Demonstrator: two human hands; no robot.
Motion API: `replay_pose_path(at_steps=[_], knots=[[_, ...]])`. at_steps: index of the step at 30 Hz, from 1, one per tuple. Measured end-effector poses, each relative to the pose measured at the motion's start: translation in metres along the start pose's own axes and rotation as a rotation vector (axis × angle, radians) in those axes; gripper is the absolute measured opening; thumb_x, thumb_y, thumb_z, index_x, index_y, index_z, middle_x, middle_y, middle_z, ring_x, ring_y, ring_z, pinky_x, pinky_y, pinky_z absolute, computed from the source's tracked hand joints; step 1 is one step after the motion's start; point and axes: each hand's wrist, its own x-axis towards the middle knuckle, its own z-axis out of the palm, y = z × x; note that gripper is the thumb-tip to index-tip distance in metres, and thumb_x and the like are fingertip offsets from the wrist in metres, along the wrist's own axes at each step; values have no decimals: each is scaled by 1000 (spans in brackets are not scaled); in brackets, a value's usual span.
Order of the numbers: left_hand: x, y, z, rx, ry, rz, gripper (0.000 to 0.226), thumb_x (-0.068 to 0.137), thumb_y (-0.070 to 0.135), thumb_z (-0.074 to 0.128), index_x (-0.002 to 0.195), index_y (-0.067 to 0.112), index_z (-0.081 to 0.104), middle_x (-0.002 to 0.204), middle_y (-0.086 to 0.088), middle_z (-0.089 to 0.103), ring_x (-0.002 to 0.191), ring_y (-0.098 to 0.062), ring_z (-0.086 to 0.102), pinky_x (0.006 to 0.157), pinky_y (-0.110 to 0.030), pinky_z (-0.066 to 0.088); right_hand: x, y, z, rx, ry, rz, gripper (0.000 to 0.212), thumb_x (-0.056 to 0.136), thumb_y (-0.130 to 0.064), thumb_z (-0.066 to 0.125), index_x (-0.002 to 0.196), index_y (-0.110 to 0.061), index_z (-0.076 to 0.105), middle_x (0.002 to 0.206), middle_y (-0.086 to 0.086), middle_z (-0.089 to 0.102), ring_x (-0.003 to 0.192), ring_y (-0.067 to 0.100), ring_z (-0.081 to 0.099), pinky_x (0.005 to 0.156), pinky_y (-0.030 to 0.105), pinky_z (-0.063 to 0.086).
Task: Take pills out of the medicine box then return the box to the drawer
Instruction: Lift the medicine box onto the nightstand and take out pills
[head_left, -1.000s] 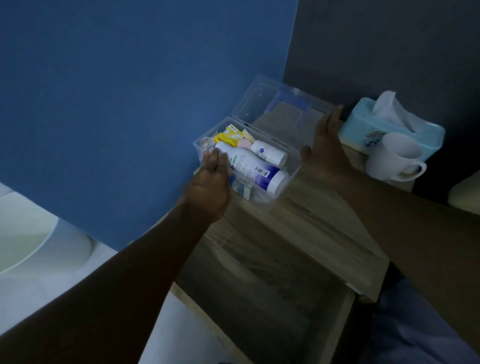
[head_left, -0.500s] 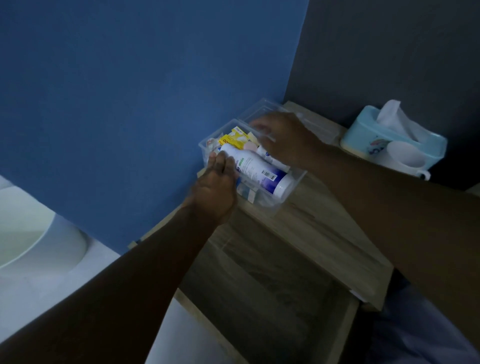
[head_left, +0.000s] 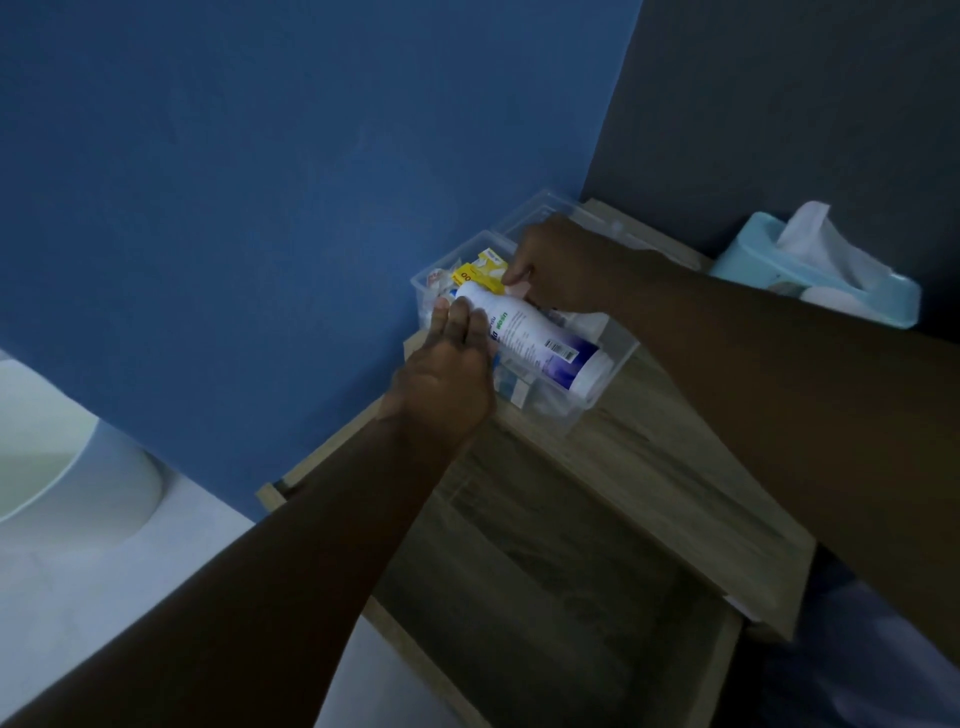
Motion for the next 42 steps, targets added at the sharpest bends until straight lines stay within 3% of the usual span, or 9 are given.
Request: replay_pose_path(at_steps=[7,12,16,20,23,27,34,39,42], knots=[[-2,2,-3,139,-45,15,56,107,24,15,157,4,3,167,-13,-2,155,-30,-6,122,-42,24,-9,4,6,137,137,26,32,85,-15,71,117,-11,72,108,10,71,105,26,60,87,26,44],[-5,5,-11,174,-115,35,59,106,22,16,157,0,-4,166,-16,-8,155,-32,-9,125,-38,7,-40,-5,-12,176,280,-18,22,81,-16,68,97,-2,72,80,10,65,73,21,60,73,33,50],[-3,10,-23,106,-93,-10,54,107,27,20,157,8,17,167,-10,7,155,-27,5,124,-39,10,-81,-8,-31,303,303,136,19,80,-23,68,98,-20,76,84,-10,65,75,7,64,70,8,42],[-11,31,-37,-190,38,-28,49,103,40,37,148,21,45,160,-7,35,149,-24,29,121,-42,21,-133,-12,-49,482,327,243,17,88,-30,69,101,-23,77,84,-15,73,80,0,69,76,22,55],[-27,72,-40,-913,43,-26,39,102,36,48,136,20,59,134,-5,64,122,-19,61,103,-32,47,-168,-18,-63,475,356,188,23,90,-29,70,109,-17,77,95,-6,74,84,6,70,78,25,56],[-55,126,-44,-1638,-84,-75,28,104,27,45,108,15,70,95,-1,76,87,-15,74,78,-24,59,-209,-29,-80,436,361,93,22,91,-23,71,112,-17,75,96,0,70,82,7,67,74,22,53],[-83,163,-50,-1923,-192,-118,31,101,22,53,91,3,75,89,-11,78,80,-15,76,80,-25,61,-254,-35,-103,308,384,4,20,90,-15,70,108,-8,76,95,11,67,85,23,65,79,43,53],[-99,173,-49,-2002,-226,-130,32,97,24,54,93,4,79,90,-14,78,78,-15,77,73,-22,61,-270,-36,-113,278,321,-76,24,85,-3,70,109,-6,75,99,11,70,92,22,66,81,44,53],[-104,173,-48,-2045,-238,-149,33,99,25,52,104,0,73,100,-17,77,88,-15,77,76,-21,60,-276,-35,-120,574,220,-9,34,82,-5,73,115,-15,73,113,-2,71,105,10,66,85,33,56]])
